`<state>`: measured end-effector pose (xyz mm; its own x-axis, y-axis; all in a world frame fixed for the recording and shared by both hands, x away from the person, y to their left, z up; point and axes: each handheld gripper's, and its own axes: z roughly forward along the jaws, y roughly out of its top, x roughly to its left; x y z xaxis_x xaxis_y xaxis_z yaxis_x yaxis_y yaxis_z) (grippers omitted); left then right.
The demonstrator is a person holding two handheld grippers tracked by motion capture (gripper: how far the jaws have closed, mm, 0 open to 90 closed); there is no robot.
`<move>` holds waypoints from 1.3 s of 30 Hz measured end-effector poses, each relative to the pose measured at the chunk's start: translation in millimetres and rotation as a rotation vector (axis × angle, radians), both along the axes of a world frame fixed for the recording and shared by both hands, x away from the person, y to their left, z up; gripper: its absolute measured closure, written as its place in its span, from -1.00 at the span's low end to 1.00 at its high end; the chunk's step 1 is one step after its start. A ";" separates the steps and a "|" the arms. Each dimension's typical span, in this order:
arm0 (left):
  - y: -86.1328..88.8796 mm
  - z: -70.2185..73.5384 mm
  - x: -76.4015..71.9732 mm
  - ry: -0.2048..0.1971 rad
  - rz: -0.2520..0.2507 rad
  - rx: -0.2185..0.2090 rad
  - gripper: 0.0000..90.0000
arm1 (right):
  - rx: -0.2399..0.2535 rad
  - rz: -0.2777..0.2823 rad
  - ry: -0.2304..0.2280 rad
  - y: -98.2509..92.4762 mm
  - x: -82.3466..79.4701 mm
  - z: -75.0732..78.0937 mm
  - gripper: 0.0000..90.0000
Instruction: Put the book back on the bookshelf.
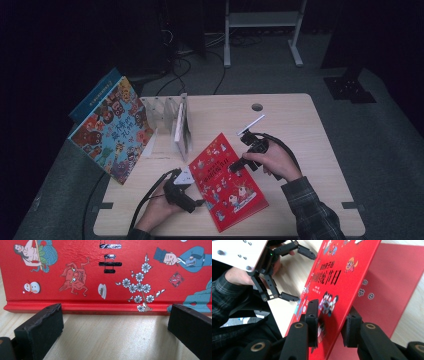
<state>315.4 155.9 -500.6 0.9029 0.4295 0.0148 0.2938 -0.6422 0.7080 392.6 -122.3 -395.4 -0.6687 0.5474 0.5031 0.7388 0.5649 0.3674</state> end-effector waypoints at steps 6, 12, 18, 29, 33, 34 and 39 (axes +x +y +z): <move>0.2 0.3 0.0 0.001 -0.001 0.003 -1.00 | -0.035 0.014 0.024 11.6 5.1 5.8 0.59; 0.1 0.3 0.0 0.002 -0.001 0.003 -1.00 | -0.038 0.000 0.049 12.5 6.8 6.8 0.63; 0.1 0.3 0.0 0.002 -0.001 0.003 -1.00 | 0.002 0.005 0.066 13.4 6.7 9.6 0.74; 0.3 0.4 0.1 0.000 -0.002 0.005 -1.00 | 0.033 -0.005 0.019 10.8 1.1 20.5 0.87; 2.1 0.7 1.2 0.012 0.008 -0.014 -1.00 | 0.060 -0.018 -0.021 4.9 -3.9 25.2 0.90; 3.5 0.8 2.3 0.028 0.017 -0.035 -1.00 | 0.073 -0.023 -0.032 2.8 -5.7 26.2 0.91; 14.5 10.0 9.0 0.034 0.057 -0.152 -1.00 | 0.177 -0.041 -0.101 -12.0 -17.2 33.9 0.94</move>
<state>324.4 170.4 -490.6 0.8757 0.4754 -0.0844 0.3524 -0.5097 0.7849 375.3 -134.3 -361.5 -0.6993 0.4844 0.5257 0.7146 0.4548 0.5315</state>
